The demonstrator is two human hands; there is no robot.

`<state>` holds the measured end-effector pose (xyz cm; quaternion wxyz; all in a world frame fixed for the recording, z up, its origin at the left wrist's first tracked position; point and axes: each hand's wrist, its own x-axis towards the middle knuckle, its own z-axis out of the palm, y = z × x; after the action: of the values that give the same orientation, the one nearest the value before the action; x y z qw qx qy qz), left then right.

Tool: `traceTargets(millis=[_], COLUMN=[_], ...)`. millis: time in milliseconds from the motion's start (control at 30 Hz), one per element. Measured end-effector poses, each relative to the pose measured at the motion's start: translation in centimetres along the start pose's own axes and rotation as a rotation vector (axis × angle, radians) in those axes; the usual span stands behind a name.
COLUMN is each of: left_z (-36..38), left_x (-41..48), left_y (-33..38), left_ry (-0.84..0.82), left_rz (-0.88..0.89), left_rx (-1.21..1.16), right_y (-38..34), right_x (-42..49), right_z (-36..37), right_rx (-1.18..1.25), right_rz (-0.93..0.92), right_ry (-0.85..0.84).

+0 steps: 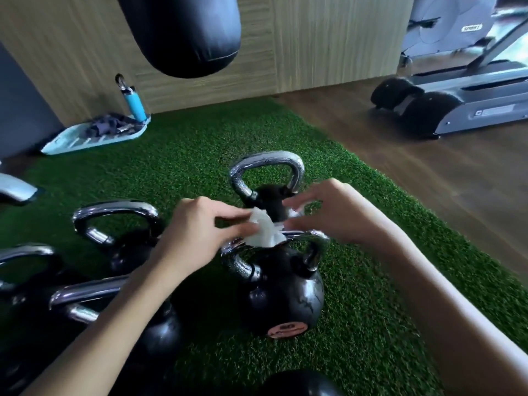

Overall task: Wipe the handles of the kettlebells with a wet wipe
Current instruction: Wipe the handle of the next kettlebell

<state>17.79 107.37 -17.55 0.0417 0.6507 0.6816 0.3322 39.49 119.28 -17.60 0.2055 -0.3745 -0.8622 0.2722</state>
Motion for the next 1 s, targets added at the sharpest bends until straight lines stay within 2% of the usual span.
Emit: traceTargets(millis=[133,267,333,400,567,700,800,933,1000], left_z=[1.4,-0.8,-1.1,-0.5,1.8,4.3,5.5,5.7,6.3], left_x=[0.9,-0.2,-2.0,-3.0,-4.6,-6.9,-8.0,-8.8,-9.1], left_y=[1.3,-1.4,-2.8,-3.0,-3.3,-3.8,-4.0,-3.5,-3.5], left_ry=[-0.103,-0.155,-0.107,-0.016,0.125,0.288,0.351,0.399,0.395], left_rz=[0.069,-0.134,-0.233,-0.25,-0.362,-0.462,-0.547,-0.496,-0.55], left_rx=[0.11,0.132,0.062,-0.006,-0.147,-0.374,-0.477,-0.499,-0.436], right_y=[0.3,1.1,1.2,0.4,-2.2,-1.6,-1.6,-1.2,-1.0], right_x=[0.1,-0.2,-0.3,-0.3,0.9,0.7,0.4,0.9,0.8], right_z=[0.5,1.0,1.3,1.4,2.7,2.6,2.5,2.8,2.9], right_rx=[-0.132,-0.162,-0.219,-0.299,-0.484,-0.512,-0.51,-0.49,-0.499], right_rz=[-0.069,-0.123,-0.137,-0.164,-0.361,-0.325,-0.326,-0.324,-0.332], right_ry=[-0.066,-0.006,0.031,0.016,-0.023,0.012,0.021,0.007,0.0])
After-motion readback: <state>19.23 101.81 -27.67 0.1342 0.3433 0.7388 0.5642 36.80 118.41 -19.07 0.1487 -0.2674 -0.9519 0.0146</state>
